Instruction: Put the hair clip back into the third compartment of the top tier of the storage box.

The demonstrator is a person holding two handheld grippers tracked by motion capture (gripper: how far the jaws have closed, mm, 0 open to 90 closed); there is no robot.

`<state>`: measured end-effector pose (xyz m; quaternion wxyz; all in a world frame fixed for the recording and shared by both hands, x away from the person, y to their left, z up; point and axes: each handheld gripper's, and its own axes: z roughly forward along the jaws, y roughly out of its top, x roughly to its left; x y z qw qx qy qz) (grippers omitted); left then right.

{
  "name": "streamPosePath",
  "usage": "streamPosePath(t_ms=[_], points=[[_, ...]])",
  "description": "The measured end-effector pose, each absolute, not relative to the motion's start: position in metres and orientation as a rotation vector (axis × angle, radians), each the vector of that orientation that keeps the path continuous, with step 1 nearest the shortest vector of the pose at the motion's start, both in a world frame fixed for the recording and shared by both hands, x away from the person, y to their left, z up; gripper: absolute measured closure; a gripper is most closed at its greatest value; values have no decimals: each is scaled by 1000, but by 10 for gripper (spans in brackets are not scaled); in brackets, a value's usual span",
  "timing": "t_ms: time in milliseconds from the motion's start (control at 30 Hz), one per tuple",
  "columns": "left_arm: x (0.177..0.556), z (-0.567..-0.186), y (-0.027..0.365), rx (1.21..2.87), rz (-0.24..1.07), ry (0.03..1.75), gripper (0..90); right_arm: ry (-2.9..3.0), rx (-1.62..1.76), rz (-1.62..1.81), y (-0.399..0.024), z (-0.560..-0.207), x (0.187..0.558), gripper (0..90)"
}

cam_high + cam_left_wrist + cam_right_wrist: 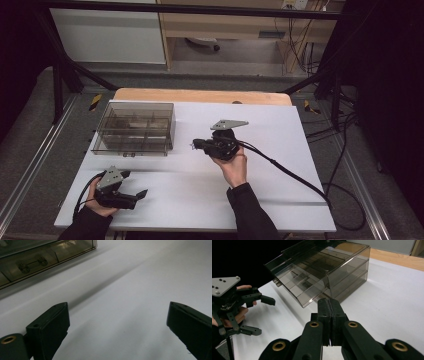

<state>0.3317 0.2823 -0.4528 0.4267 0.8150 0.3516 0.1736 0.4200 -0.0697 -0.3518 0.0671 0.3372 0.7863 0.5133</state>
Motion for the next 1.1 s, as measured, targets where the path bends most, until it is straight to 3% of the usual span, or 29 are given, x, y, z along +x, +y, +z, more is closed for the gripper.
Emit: streamPosePath(t_ms=[1100], points=[[332, -453, 282, 2037, 432, 877, 44, 2376, 972, 1581, -32, -345, 429, 894]])
